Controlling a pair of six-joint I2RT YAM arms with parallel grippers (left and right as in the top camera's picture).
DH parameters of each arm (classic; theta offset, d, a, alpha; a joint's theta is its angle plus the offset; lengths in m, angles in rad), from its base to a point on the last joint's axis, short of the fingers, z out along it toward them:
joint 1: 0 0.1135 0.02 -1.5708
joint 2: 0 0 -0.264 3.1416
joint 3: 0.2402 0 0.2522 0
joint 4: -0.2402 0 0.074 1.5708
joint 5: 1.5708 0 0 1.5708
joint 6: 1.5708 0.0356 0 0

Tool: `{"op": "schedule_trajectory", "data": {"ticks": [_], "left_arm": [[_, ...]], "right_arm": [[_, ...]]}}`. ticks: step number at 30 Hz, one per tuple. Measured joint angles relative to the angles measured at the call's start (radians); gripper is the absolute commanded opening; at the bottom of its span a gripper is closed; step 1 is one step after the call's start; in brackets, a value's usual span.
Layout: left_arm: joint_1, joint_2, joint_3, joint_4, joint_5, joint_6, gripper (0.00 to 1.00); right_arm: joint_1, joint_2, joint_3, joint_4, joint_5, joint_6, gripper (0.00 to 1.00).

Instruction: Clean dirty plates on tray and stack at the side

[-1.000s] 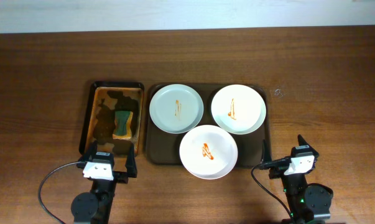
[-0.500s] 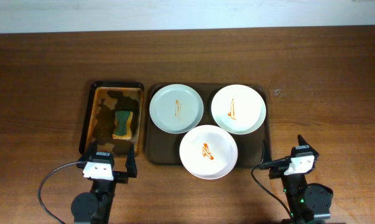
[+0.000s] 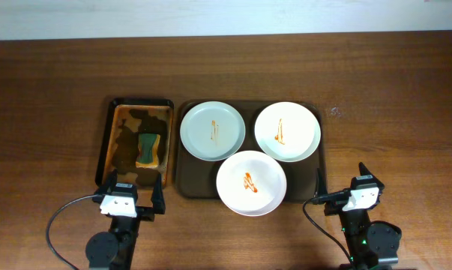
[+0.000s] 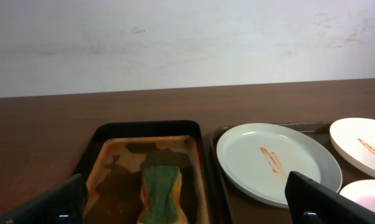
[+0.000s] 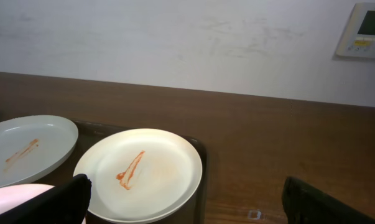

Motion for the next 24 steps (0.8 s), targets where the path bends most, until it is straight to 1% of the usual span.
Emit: {"op": "schedule_trajectory", "data": {"ticks": [15, 18, 19, 20, 22, 24], "left_arm": [[0.000, 0.000, 0.000, 0.000, 0.000, 0.000, 1.00], [0.000, 0.000, 0.000, 0.032, 0.005, -0.002, 1.00], [0.000, 0.000, -0.001, 0.068, 0.027, -0.004, 1.00], [0.000, 0.000, 0.000, 0.073, 0.035, -0.004, 1.00], [0.000, 0.002, 0.002, 0.068, 0.047, -0.004, 1.00], [0.000, 0.032, 0.037, 0.014, 0.045, -0.004, 1.00]], "right_arm": [[0.000, 0.000, 0.000, 0.000, 0.000, 0.000, 0.98], [0.000, 0.000, 0.000, 0.007, 0.000, 0.001, 0.98], [0.000, 0.000, -0.001, 0.023, 0.000, 0.000, 0.98], [0.000, 0.000, -0.001, 0.029, -0.001, 0.005, 0.98], [0.000, 0.000, -0.001, 0.043, 0.000, 0.015, 0.98], [0.000, 0.000, -0.001, 0.046, 0.001, 0.023, 0.98]]}}
